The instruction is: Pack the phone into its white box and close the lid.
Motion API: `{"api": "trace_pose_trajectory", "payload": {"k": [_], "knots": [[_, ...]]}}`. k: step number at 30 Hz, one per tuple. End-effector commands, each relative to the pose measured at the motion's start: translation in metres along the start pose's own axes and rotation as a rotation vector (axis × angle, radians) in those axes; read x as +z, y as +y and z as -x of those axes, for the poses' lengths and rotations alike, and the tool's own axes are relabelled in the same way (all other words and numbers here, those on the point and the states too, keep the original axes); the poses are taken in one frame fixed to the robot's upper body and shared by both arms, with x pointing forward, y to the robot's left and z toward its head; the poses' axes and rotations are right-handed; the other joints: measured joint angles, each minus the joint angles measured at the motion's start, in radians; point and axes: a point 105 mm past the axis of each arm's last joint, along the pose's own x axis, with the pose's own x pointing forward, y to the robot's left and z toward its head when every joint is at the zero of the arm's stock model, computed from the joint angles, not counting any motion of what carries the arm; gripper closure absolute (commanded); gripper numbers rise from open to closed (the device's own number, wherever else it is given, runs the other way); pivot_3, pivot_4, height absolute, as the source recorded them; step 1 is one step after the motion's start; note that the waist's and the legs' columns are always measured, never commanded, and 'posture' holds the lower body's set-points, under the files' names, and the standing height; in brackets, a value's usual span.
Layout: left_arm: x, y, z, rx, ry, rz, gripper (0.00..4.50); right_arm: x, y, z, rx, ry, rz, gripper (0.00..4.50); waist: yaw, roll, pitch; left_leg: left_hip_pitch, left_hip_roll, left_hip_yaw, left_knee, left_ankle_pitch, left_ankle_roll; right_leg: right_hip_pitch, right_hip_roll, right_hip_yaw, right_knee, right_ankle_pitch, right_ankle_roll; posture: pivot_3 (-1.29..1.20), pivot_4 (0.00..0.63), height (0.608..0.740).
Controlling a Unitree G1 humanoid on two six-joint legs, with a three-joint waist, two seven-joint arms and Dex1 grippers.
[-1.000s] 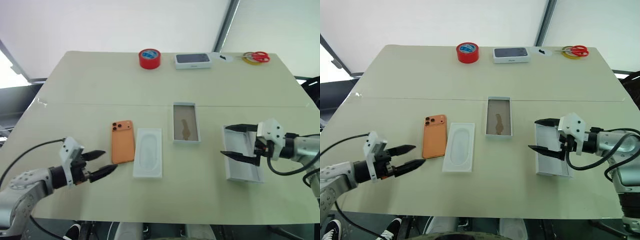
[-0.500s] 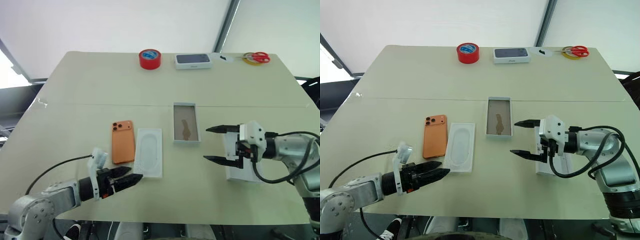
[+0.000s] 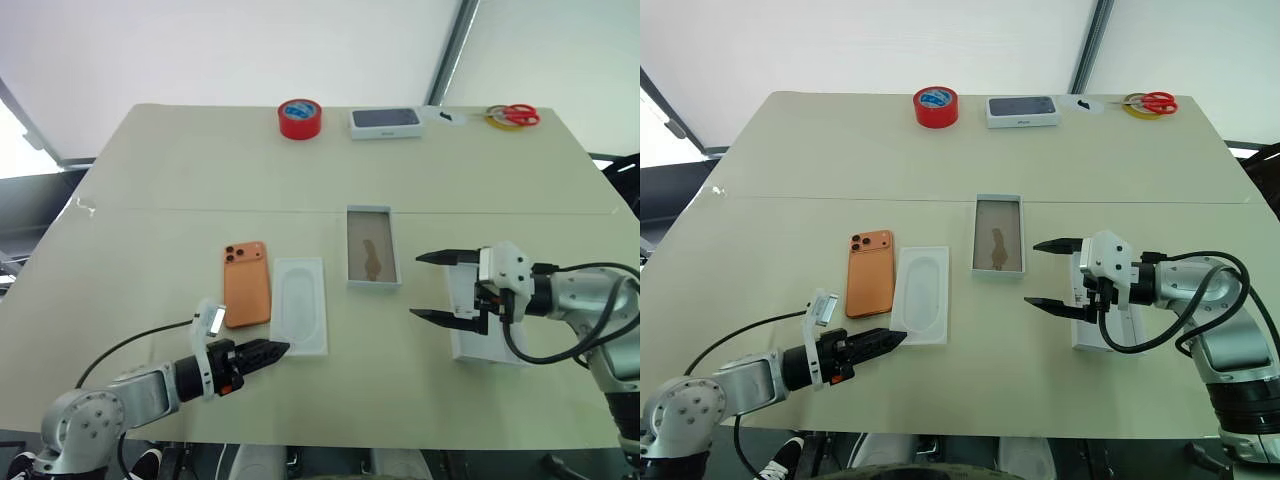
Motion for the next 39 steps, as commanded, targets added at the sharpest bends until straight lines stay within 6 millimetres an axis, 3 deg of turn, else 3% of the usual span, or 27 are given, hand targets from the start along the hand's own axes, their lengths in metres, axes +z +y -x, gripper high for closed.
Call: {"api": "trace_pose_trajectory", "payload": {"k": [1,9,13,18,23,30,33,37,39], "knots": [[-0.010,0.005,0.000,0.017,0.041,0.066,4.47,0.010,-0.008,0.006,-0.031,-0.007,0.062,0.00,0.003,0.002,-0.001,0.000,0.000,0.000,0.000,0.000,0.000,0.000,0.000,0.000,0.000,0.000,0.000,0.00,0.150,0.730],[-0.006,0.003,0.002,-0.001,0.021,0.110,4.47,0.014,-0.011,0.006,-0.037,-0.011,0.081,0.00,0.000,0.005,-0.003,0.000,0.000,0.000,0.000,0.000,0.000,0.000,0.000,0.000,0.000,-0.002,-0.003,0.00,0.150,0.730],[0.018,-0.010,0.003,-0.065,-0.076,0.087,4.47,0.013,-0.008,0.001,-0.016,-0.016,0.077,0.00,0.001,0.004,-0.002,0.000,0.000,0.000,0.000,0.000,0.000,0.000,0.000,0.000,0.000,-0.002,-0.003,0.00,0.150,0.730],[0.055,-0.014,0.009,-0.051,-0.182,0.027,4.47,0.014,-0.005,-0.030,0.032,-0.019,0.098,0.00,-0.002,0.002,-0.001,0.000,0.000,0.000,0.000,0.000,0.000,0.000,0.000,0.000,0.000,-0.001,-0.003,0.00,0.150,0.730],[0.075,-0.020,0.010,-0.049,-0.190,-0.033,4.47,-0.006,-0.014,-0.061,0.045,0.085,0.101,0.00,-0.002,0.001,0.000,-0.001,0.000,0.000,0.000,0.001,-0.001,-0.001,0.000,0.000,0.000,0.000,0.000,0.00,0.150,0.730],[0.092,-0.025,0.000,-0.050,-0.239,-0.063,4.47,-0.025,-0.022,-0.082,0.087,0.179,0.078,0.00,-0.004,-0.001,0.001,-0.001,-0.001,0.000,0.001,0.001,-0.001,-0.001,0.001,0.000,0.000,0.000,0.000,0.00,0.150,0.730],[0.098,-0.029,-0.006,-0.037,-0.260,-0.099,4.50,-0.035,-0.014,-0.084,0.143,0.206,0.032,0.91,-0.002,-0.001,0.001,-0.001,-0.001,0.000,0.001,0.001,-0.001,-0.001,0.001,0.000,0.000,0.000,0.000,0.00,0.150,0.730],[0.101,-0.036,-0.008,-0.054,-0.278,-0.112,4.50,-0.025,-0.007,-0.086,0.180,0.152,-0.011,2.97,-0.003,-0.002,0.001,-0.001,-0.001,0.000,0.001,0.001,-0.002,-0.001,0.002,0.000,0.000,0.000,0.001,0.00,0.150,0.730],[0.103,-0.036,-0.009,-0.050,-0.281,-0.107,4.50,-0.031,-0.003,-0.084,0.196,0.187,-0.015,3.98,-0.003,-0.002,0.001,-0.001,0.000,0.000,0.001,0.001,-0.002,-0.001,0.002,0.000,0.000,0.000,0.001,0.00,0.150,0.730]]}}
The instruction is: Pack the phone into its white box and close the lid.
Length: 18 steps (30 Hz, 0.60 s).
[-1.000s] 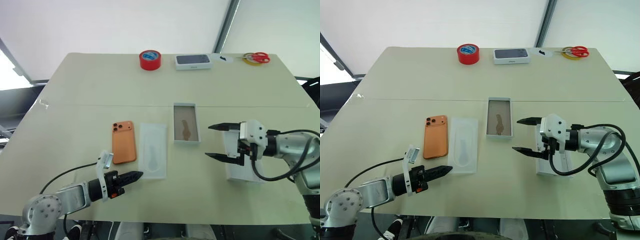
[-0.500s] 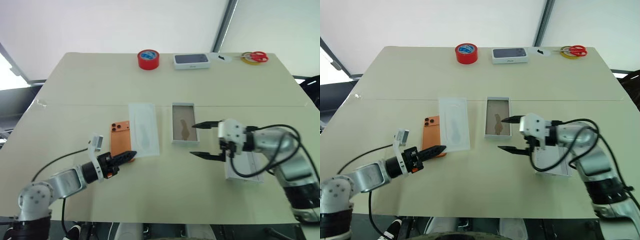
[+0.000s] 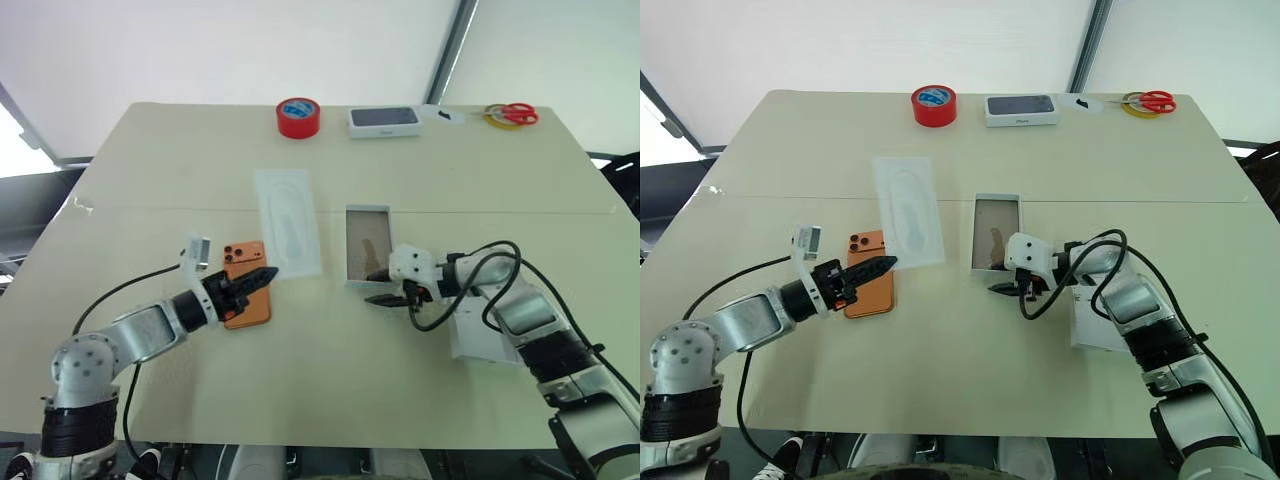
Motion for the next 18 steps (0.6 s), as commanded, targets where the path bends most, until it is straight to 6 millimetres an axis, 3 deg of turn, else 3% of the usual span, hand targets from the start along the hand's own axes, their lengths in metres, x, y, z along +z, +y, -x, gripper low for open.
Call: {"api": "trace_pose_trajectory", "payload": {"k": [1,7,11,17,18], "knots": [[0.010,-0.011,-0.001,-0.027,-0.040,-0.034,4.50,0.004,0.006,0.002,0.025,0.002,0.015,4.45,0.001,0.000,0.000,0.000,0.000,0.000,0.000,0.000,0.000,0.000,0.000,0.000,0.000,0.000,0.000,0.00,0.150,0.730],[0.008,-0.028,-0.014,-0.095,-0.033,0.020,4.50,0.033,0.034,0.000,0.097,-0.106,-0.074,4.45,0.003,-0.001,0.000,0.000,0.000,0.000,0.000,0.000,0.000,0.000,0.000,0.000,0.000,0.000,0.000,0.00,0.150,0.730],[0.002,-0.038,-0.024,-0.125,-0.001,0.059,4.50,0.040,0.050,-0.003,0.106,-0.117,-0.048,4.45,0.003,-0.001,0.001,0.000,0.000,-0.001,0.000,0.000,0.000,0.000,0.000,0.000,0.000,0.000,0.000,0.00,0.150,0.730],[-0.011,-0.044,-0.026,-0.161,0.096,0.112,4.50,0.040,0.043,0.001,0.067,-0.117,-0.044,4.45,0.002,-0.001,0.001,0.000,0.000,-0.001,0.000,0.000,0.000,0.000,0.000,0.000,0.000,0.000,0.000,0.00,0.150,0.730],[-0.011,-0.043,-0.026,-0.156,0.098,0.108,4.50,0.040,0.043,0.003,0.073,-0.119,-0.063,4.19,0.002,-0.001,0.001,0.000,0.000,-0.001,0.000,0.000,0.000,0.000,0.000,0.000,0.000,0.000,0.000,0.00,0.150,0.730]]}}
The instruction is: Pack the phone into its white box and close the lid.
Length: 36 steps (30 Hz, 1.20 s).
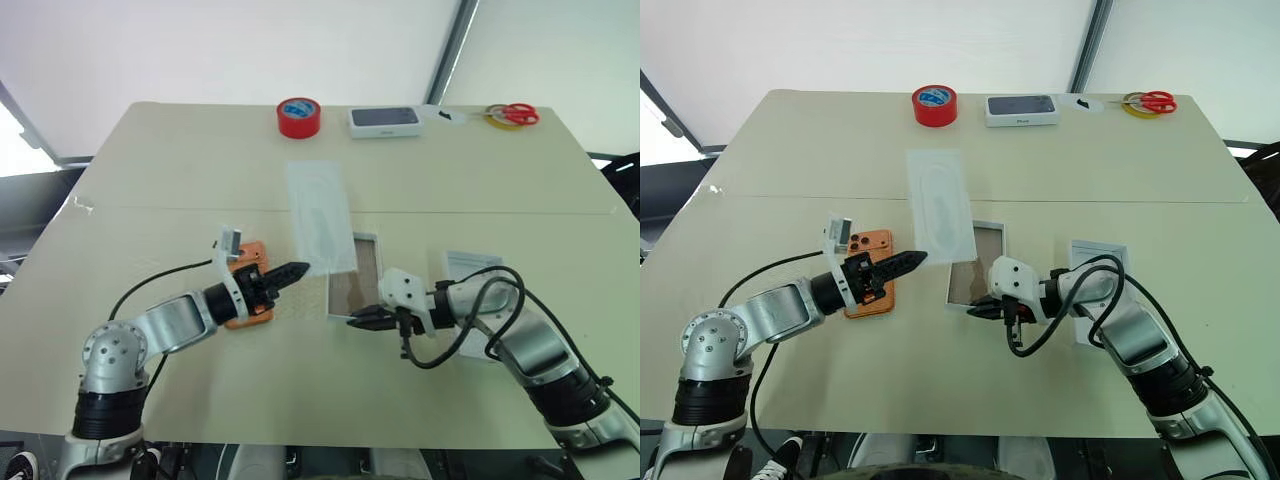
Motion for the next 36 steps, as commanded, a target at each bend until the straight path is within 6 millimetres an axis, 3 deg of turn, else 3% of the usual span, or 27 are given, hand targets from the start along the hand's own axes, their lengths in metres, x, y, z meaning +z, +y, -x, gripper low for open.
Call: {"api": "trace_pose_trajectory", "payload": {"k": [1,2,5,8,13,18,23,26,29,36], "knots": [[0.000,-0.009,0.002,-0.037,0.025,0.002,4.50,0.013,-0.006,0.012,-0.028,-0.029,0.028,3.88,0.000,0.000,0.000,0.000,0.000,0.000,0.000,0.000,0.000,0.000,0.000,0.000,0.000,0.000,0.000,0.00,0.150,0.730],[-0.001,-0.008,0.003,-0.036,0.032,0.012,4.50,0.013,-0.008,0.016,-0.046,-0.029,0.035,3.63,0.001,0.000,0.000,0.000,0.000,0.000,0.000,0.000,0.000,0.000,0.000,0.000,0.000,0.000,0.000,0.00,0.150,0.730],[-0.009,-0.007,0.003,-0.043,0.064,0.011,4.50,0.011,-0.012,0.039,-0.088,-0.017,0.043,2.18,0.003,0.000,0.000,0.000,0.000,0.000,0.000,0.000,0.000,0.000,0.000,0.000,0.000,0.000,0.000,0.00,0.150,0.730],[-0.013,-0.004,0.001,-0.044,0.079,0.017,4.50,0.003,-0.022,0.069,-0.152,0.019,0.022,2.18,0.003,0.000,0.000,0.000,0.000,0.000,0.000,0.000,0.000,0.000,0.000,0.000,-0.001,0.000,0.000,0.00,0.150,0.730],[-0.026,0.004,-0.006,-0.059,0.142,0.036,4.50,-0.013,-0.043,0.103,-0.279,0.071,0.063,2.18,0.001,-0.001,0.000,0.000,0.000,0.000,0.000,0.000,0.000,0.001,0.000,0.000,-0.001,0.000,0.000,0.00,0.150,0.730],[-0.035,0.019,-0.007,-0.031,0.178,0.028,4.50,-0.010,-0.051,0.103,-0.307,0.052,0.088,2.18,0.000,0.000,0.001,0.000,0.000,0.001,0.000,0.000,0.000,0.000,0.001,0.000,-0.001,0.000,0.000,0.00,0.150,0.730],[-0.040,0.021,-0.009,-0.051,0.201,0.043,4.50,-0.009,-0.051,0.102,-0.313,0.048,0.094,2.18,0.004,0.000,0.001,0.000,0.000,0.001,0.000,0.000,0.000,0.000,0.001,0.000,-0.001,0.000,0.000,0.00,0.150,0.730],[-0.041,0.016,-0.009,-0.102,0.206,0.047,3.56,-0.009,-0.050,0.102,-0.311,0.046,0.099,2.10,0.004,0.000,0.001,0.000,0.000,0.001,0.000,0.000,0.000,0.000,0.000,0.000,-0.001,0.000,0.000,0.00,0.150,0.730],[-0.036,0.022,-0.012,-0.067,0.202,0.015,2.12,-0.003,-0.051,0.098,-0.312,0.025,0.100,2.10,0.002,0.000,0.001,0.000,0.000,0.000,0.000,0.000,0.000,0.000,0.000,0.000,-0.001,0.000,0.000,0.00,0.150,0.730],[-0.020,0.023,-0.002,-0.049,0.170,-0.143,2.12,0.020,-0.058,0.083,-0.321,-0.074,0.121,2.10,-0.001,0.000,0.001,0.000,0.000,0.001,-0.001,0.000,0.000,0.000,0.000,0.000,-0.001,0.000,0.000,0.00,0.150,0.730]]}}
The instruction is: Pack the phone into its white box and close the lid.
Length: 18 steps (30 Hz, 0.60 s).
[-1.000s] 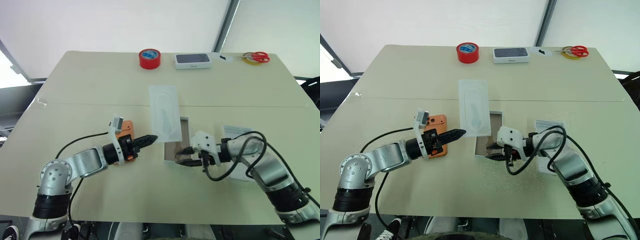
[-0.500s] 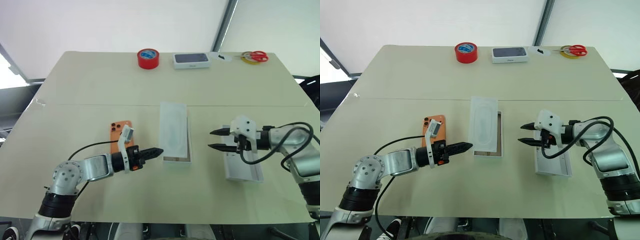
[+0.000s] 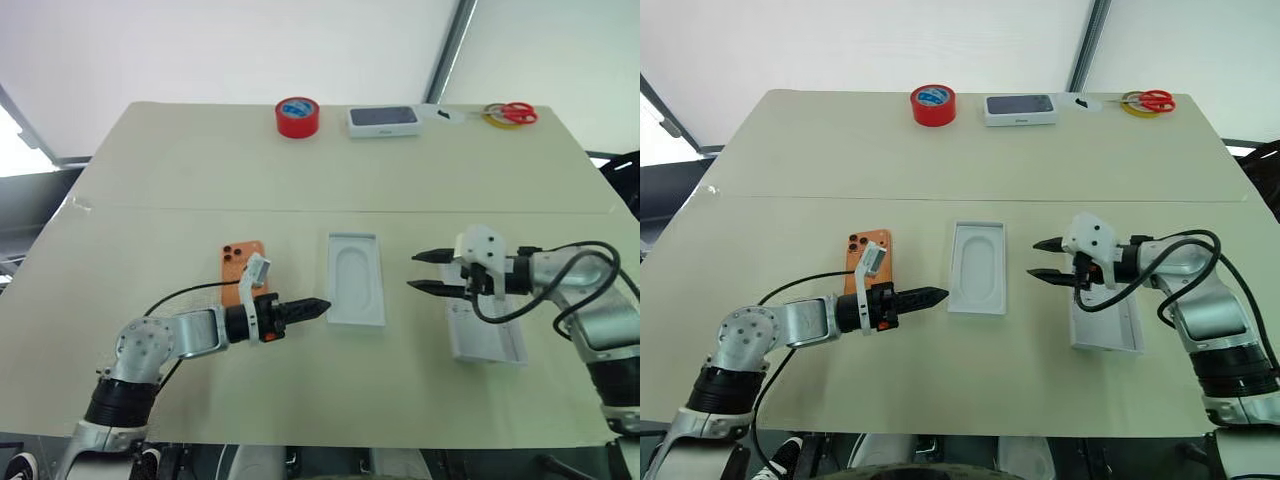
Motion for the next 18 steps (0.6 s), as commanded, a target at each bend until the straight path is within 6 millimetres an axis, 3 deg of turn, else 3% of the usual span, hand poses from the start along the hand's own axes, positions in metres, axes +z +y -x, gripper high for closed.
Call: {"api": "trace_pose_trajectory", "payload": {"k": [1,2,5,8,12,14,18], "knots": [[0.015,-0.013,0.012,-0.034,-0.069,-0.134,2.12,0.027,-0.008,-0.008,-0.028,-0.086,0.051,2.10,-0.001,0.000,0.000,0.000,0.000,0.000,0.000,0.000,0.000,0.000,0.000,0.000,0.000,0.000,0.000,0.00,0.150,0.730],[0.018,-0.014,0.016,-0.027,-0.085,-0.171,2.12,0.030,-0.011,-0.012,-0.045,-0.096,0.041,2.10,-0.002,0.000,0.000,0.000,0.000,0.000,0.000,0.000,0.000,0.000,0.000,0.000,0.000,0.000,0.000,0.00,0.150,0.730],[0.035,-0.012,0.034,0.031,-0.194,-0.356,2.07,0.036,-0.011,-0.025,-0.041,-0.128,0.030,2.94,-0.002,0.000,0.000,0.000,0.000,0.000,0.000,0.000,0.000,-0.001,0.000,0.000,0.000,0.000,0.000,0.00,0.150,0.730],[0.052,-0.009,0.056,0.085,-0.288,-0.480,2.07,0.036,0.004,-0.044,0.034,-0.134,0.037,4.48,0.000,0.000,0.001,-0.001,0.000,0.000,-0.001,0.000,-0.001,-0.001,0.000,0.000,0.000,0.000,0.000,0.00,0.150,0.730],[0.055,-0.005,0.078,0.154,-0.297,-0.642,2.07,0.019,0.018,-0.065,0.098,-0.035,0.114,4.48,-0.002,0.000,0.001,-0.001,0.000,0.000,-0.001,0.000,-0.001,-0.002,-0.001,0.000,0.000,0.000,0.000,0.00,0.150,0.730],[0.051,-0.001,0.090,0.234,-0.262,-0.942,2.07,0.004,0.018,-0.074,0.107,0.052,0.169,4.48,-0.007,0.000,0.001,-0.001,0.000,0.000,-0.002,0.000,-0.001,-0.003,-0.002,0.000,-0.001,0.000,-0.001,0.00,0.150,0.730],[0.039,0.004,0.102,0.224,-0.236,-0.987,2.07,0.001,0.006,-0.087,0.067,0.087,0.184,4.48,-0.009,0.001,0.001,-0.002,0.000,0.002,-0.004,0.000,-0.001,-0.006,-0.002,0.001,0.000,-0.002,-0.004,0.00,0.150,0.730]]}}
